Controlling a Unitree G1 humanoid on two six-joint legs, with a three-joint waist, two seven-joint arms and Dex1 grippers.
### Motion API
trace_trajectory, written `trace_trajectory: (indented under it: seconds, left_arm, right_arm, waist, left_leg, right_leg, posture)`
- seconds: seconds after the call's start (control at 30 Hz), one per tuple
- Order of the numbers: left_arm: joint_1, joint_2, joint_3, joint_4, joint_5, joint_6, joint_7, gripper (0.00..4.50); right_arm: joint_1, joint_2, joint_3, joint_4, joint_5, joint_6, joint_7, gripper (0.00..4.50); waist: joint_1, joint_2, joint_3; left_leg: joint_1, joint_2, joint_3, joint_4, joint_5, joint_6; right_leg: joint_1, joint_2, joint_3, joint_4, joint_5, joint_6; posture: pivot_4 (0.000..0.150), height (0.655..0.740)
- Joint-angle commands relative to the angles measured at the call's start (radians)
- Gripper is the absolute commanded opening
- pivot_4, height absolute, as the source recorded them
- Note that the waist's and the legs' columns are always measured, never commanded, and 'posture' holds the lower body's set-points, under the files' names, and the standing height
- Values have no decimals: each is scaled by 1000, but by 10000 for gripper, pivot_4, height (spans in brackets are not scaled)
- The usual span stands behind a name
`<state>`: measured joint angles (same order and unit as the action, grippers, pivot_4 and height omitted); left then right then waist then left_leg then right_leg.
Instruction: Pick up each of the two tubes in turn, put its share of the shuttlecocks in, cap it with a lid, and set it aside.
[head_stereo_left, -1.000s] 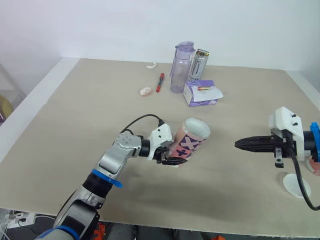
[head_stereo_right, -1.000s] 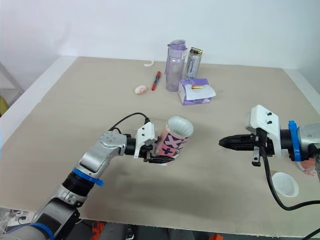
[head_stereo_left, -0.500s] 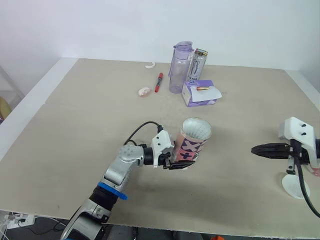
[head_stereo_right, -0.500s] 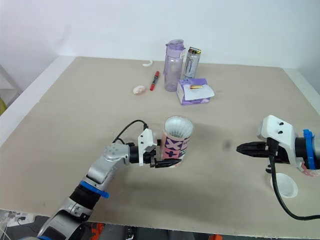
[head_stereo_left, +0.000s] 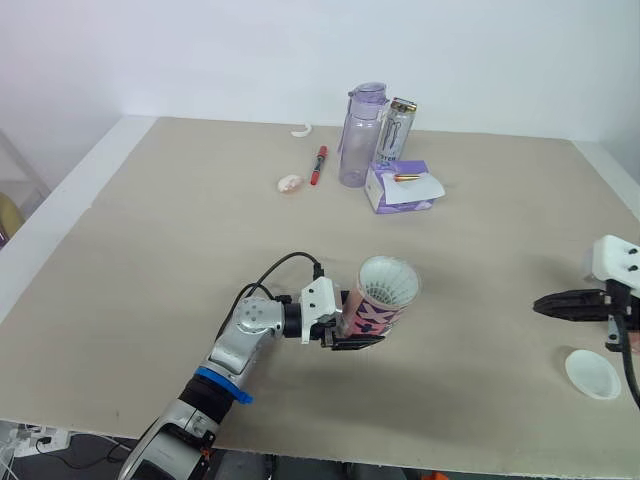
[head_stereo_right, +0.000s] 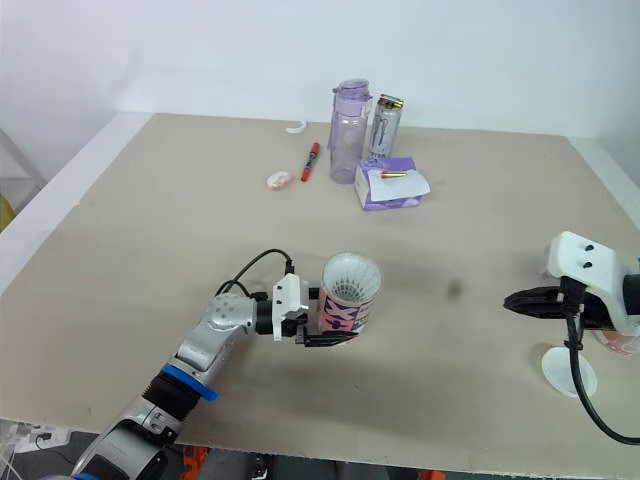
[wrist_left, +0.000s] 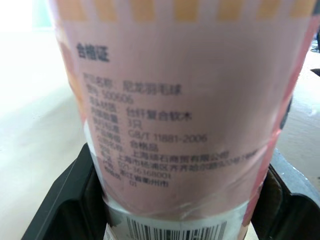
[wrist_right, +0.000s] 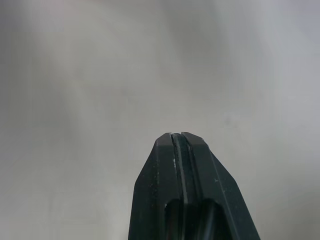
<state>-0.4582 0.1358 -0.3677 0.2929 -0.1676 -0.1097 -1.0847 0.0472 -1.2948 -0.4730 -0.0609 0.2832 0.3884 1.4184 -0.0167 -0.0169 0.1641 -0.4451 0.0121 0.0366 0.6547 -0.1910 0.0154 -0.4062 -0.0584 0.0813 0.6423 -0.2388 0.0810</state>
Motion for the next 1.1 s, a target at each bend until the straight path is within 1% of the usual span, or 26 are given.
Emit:
trace_trajectory:
  seconds: [0.03, 0.07, 0.1, 0.13, 0.17, 0.23, 0.27, 0.3, 0.33, 0.5, 0.63, 0.83, 1.1]
  left_arm:
    - [20, 8, -38, -11, 11, 1, -35, 32951]
    - [22, 9, -40, -13, 12, 0, -36, 32951]
    - [24, 8, -41, -16, 13, 0, -36, 32951]
    - [26, 8, -42, -20, 13, 0, -36, 32951]
    - [28, 8, -44, -25, 14, 1, -36, 32951]
    - [31, 9, -47, -37, 14, 4, -36, 32951]
    - [32, 10, -49, -44, 14, 6, -38, 32951]
    - [31, 12, -51, -49, 14, 6, -41, 32951]
    - [30, 14, -54, -53, 16, 6, -43, 32951]
    - [27, 23, -61, -71, 14, 15, -48, 32951]
    - [26, 28, -64, -76, 15, 21, -47, 32951]
    - [28, 32, -67, -90, 15, 36, -36, 32951]
    - [37, 37, -63, -109, 14, 55, -23, 32951]
  right_arm:
    - [30, -41, -61, 50, -25, -10, 33, 8277]
    - [43, -47, -66, 68, -38, -22, 40, 12812]
    - [56, -50, -71, 87, -52, -44, 46, 14842]
    - [67, -53, -75, 105, -63, -63, 50, 20648]
    - [75, -54, -77, 125, -71, -84, 54, 23921]
    - [83, -56, -74, 163, -85, -125, 60, 33038]
    - [81, -54, -65, 187, -90, -150, 61, 39394]
    - [76, -54, -54, 208, -93, -174, 63, 42585]
    - [72, -53, -43, 229, -94, -195, 67, 43902]
    - [39, -59, 30, 337, -113, -325, 95, 43902]
    - [-17, -62, 124, 438, -150, -497, 115, 43902]
    - [-163, -56, 278, 589, -207, -687, 144, 43902]
    - [-374, -31, 434, 794, -286, -844, 141, 43902]
  waist:
    - [0, 0, 0]
    - [0, 0, 0]
    - [0, 0, 0]
    - [0, 0, 0]
    - [0, 0, 0]
    - [0, 0, 0]
    - [0, 0, 0]
    - [0, 1, 0]
    - [0, 1, 0]
    - [-1, 1, 0]
    - [-4, 1, -1]
    - [-5, 2, -1]
    - [-5, 4, -1]
  left_leg:
    - [0, 0, 0, 0, 0, 0]
    - [0, 0, 0, 0, 0, 0]
    - [0, 0, 0, 0, 0, 0]
    - [0, 0, 0, 0, 0, 0]
    - [0, 0, 0, 0, 0, 0]
    - [1, 0, 0, 0, 0, 0]
    - [1, 0, 0, 0, 0, 0]
    - [1, 0, 0, 0, 0, 0]
    - [1, 0, 0, 0, 0, 0]
    - [3, 0, 1, 0, 0, 0]
    - [5, 0, 1, 0, 0, 0]
    - [8, 1, 2, 0, 0, 0]
    - [9, 1, 2, 0, 0, 0]
  right_leg:
    - [0, 0, 0, 0, 0, 0]
    - [0, 0, 0, 0, 0, 0]
    - [0, 0, 0, 0, 0, 0]
    - [0, 0, 0, 0, 0, 0]
    - [1, 0, 0, 0, 0, 0]
    - [1, 0, 0, 0, 0, 0]
    - [1, 0, 0, 0, 0, 0]
    - [1, 0, 0, 0, 0, 0]
    - [1, 0, 0, 0, 0, 0]
    - [2, 0, 0, 0, 0, 0]
    - [3, 0, 0, 0, 0, 0]
    - [5, 0, 0, 0, 0, 1]
    - [5, 0, 2, 0, 2, -2]
  posture:
    - [1500, 7400]
    - [1500, 7400]
    - [1500, 7400]
    - [1500, 7400]
    - [1500, 7400]
    - [1500, 7400]
    - [1500, 7400]
    - [1500, 7400]
    - [1500, 7400]
    - [1500, 7400]
    - [1500, 7400]
    - [1500, 7400]
    - [1500, 7400]
